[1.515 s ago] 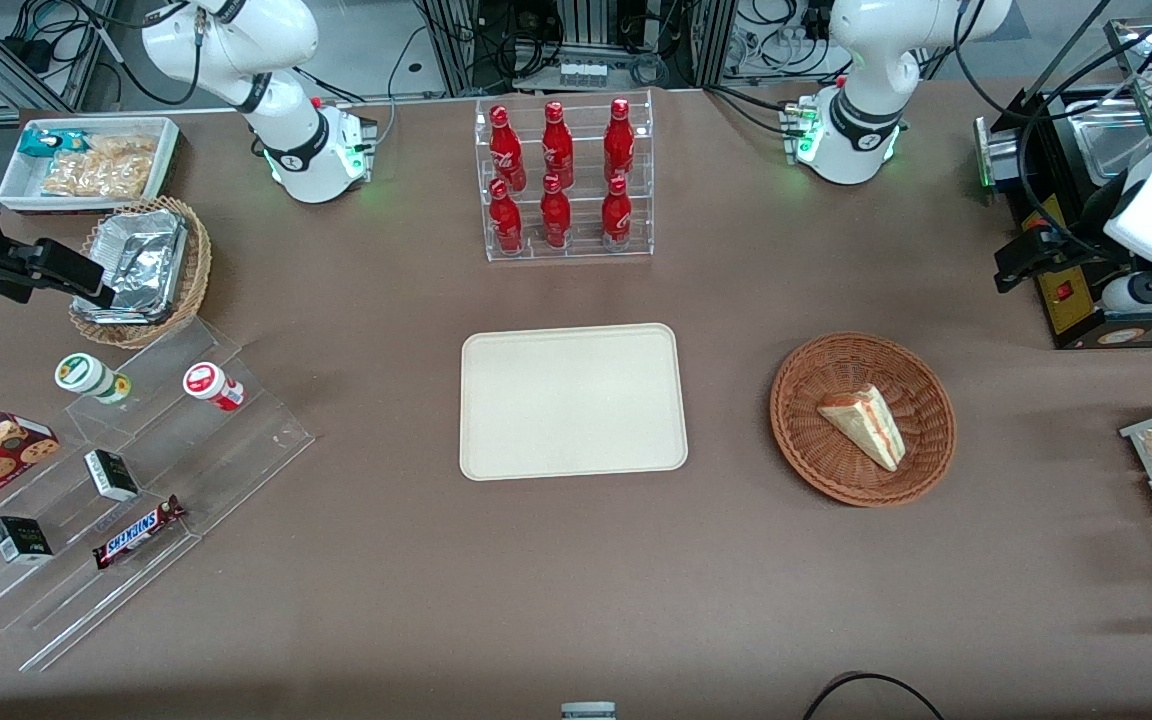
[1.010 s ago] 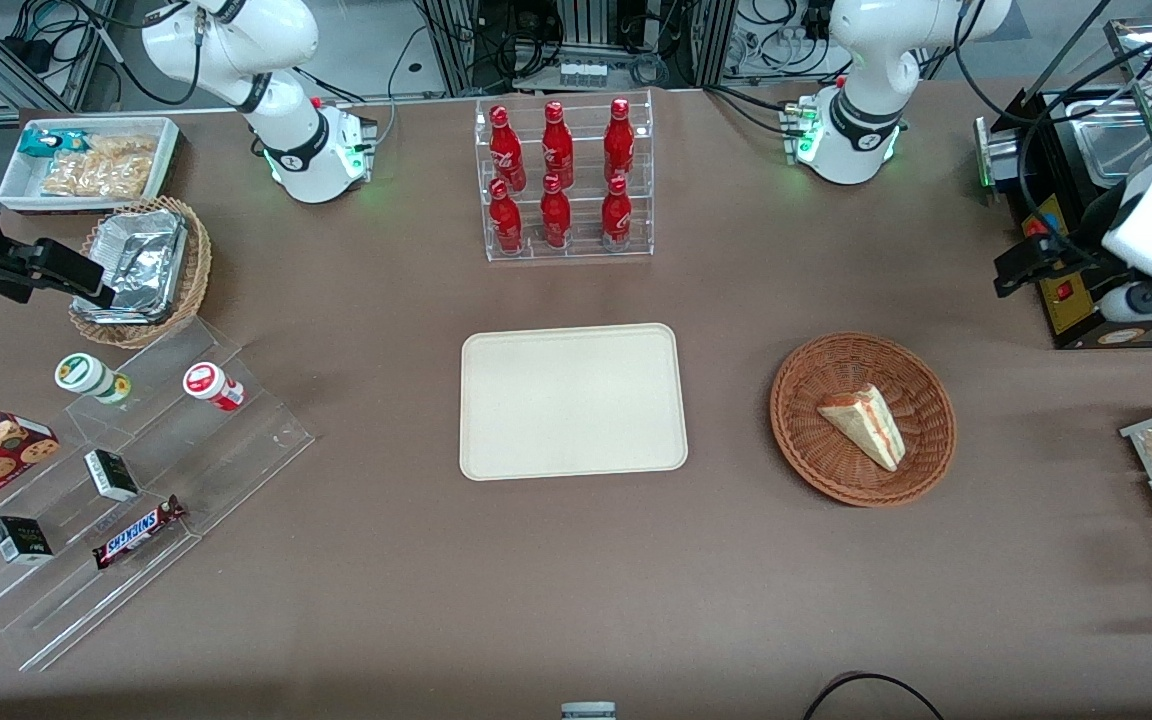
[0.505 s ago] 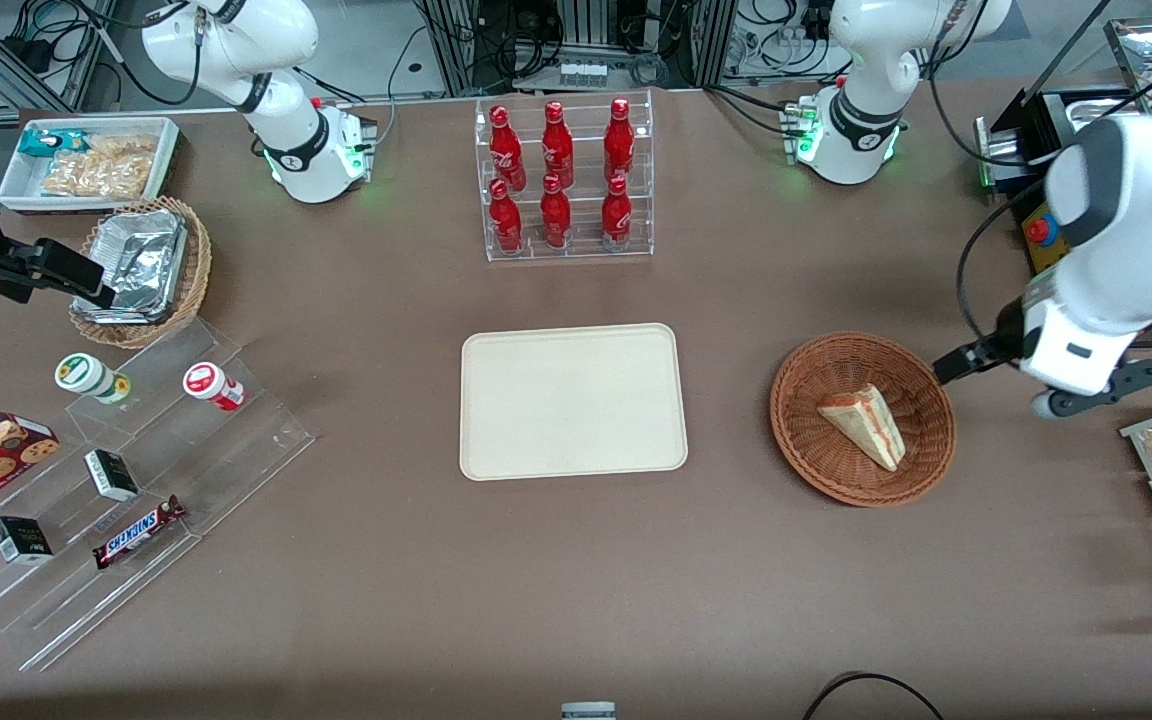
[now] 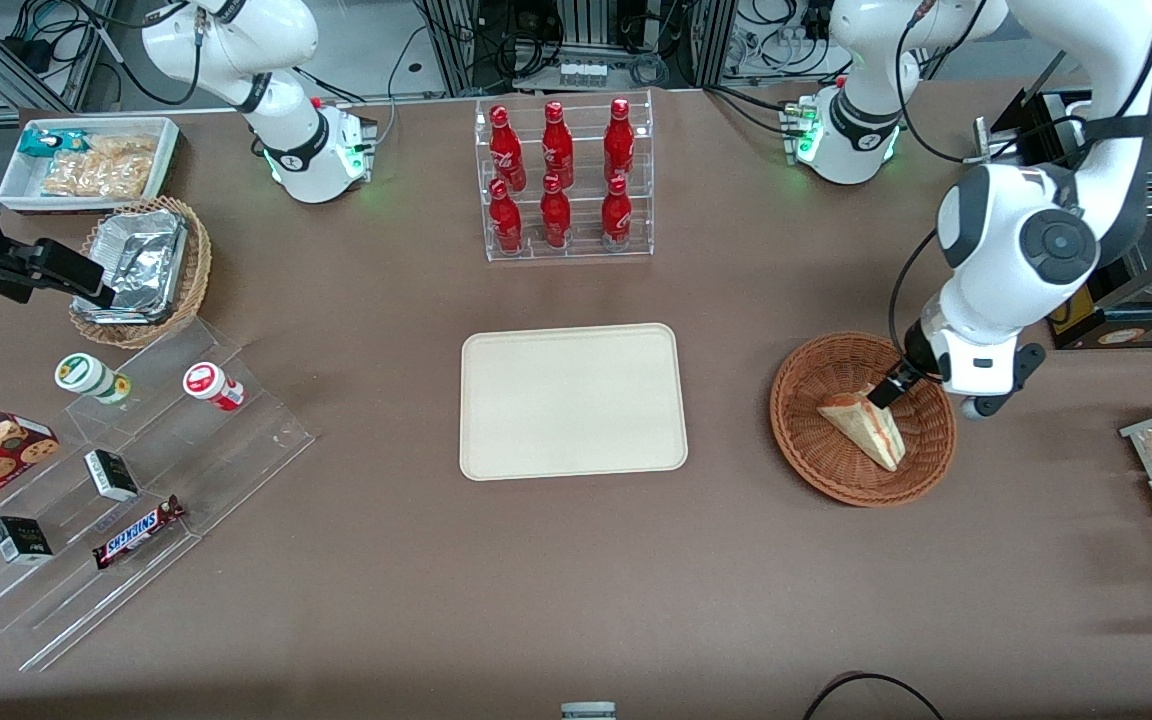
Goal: Place sandwich from basket to tray
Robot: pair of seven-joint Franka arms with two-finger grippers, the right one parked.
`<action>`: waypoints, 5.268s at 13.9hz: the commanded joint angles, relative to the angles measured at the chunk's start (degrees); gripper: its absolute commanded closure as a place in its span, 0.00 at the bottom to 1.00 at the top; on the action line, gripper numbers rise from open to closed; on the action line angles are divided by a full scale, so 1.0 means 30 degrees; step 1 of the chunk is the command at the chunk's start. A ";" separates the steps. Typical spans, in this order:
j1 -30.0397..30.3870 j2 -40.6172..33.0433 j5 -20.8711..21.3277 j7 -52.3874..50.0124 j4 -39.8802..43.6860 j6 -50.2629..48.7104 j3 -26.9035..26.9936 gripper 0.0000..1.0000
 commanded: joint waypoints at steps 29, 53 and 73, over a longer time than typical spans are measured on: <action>-1.0627 0.7587 0.0368 -0.1905 1.1351 -0.4653 0.0034 0.94; -1.1780 0.5935 0.2392 -0.4949 1.0749 -0.3450 0.0738 0.00; 0.2464 -0.3482 -0.0918 1.5496 0.9625 -1.5582 0.0767 0.00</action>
